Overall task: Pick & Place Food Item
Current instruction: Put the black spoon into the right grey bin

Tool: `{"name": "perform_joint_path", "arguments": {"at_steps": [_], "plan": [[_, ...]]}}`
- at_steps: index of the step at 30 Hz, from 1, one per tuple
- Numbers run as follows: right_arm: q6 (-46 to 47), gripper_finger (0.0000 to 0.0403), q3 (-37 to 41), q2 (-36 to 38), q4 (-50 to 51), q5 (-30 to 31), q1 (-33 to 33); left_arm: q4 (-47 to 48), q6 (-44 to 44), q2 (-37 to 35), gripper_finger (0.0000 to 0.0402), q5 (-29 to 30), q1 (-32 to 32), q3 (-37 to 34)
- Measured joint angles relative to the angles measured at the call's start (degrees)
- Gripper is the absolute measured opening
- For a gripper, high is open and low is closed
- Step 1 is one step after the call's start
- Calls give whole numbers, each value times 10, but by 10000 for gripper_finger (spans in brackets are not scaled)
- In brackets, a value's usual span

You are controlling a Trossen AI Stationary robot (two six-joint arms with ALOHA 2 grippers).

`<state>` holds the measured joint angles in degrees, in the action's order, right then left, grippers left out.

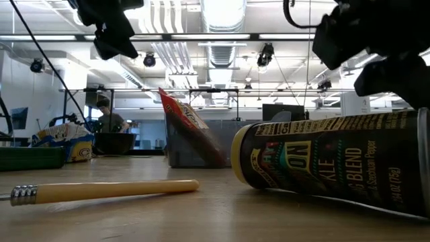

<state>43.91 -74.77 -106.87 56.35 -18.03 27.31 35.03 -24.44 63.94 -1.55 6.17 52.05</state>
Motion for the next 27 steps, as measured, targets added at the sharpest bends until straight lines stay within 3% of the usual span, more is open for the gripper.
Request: {"name": "perform_joint_path", "arguments": {"at_steps": [17, 27], "plan": [[7, 233, -35, -83, -13, 17, 30, 39, 34, 0, 226, -2, 0, 0], [-9, 233, -29, -83, 6, 33, 32, 41, 37, 0, 226, -2, 0, 0]]}}
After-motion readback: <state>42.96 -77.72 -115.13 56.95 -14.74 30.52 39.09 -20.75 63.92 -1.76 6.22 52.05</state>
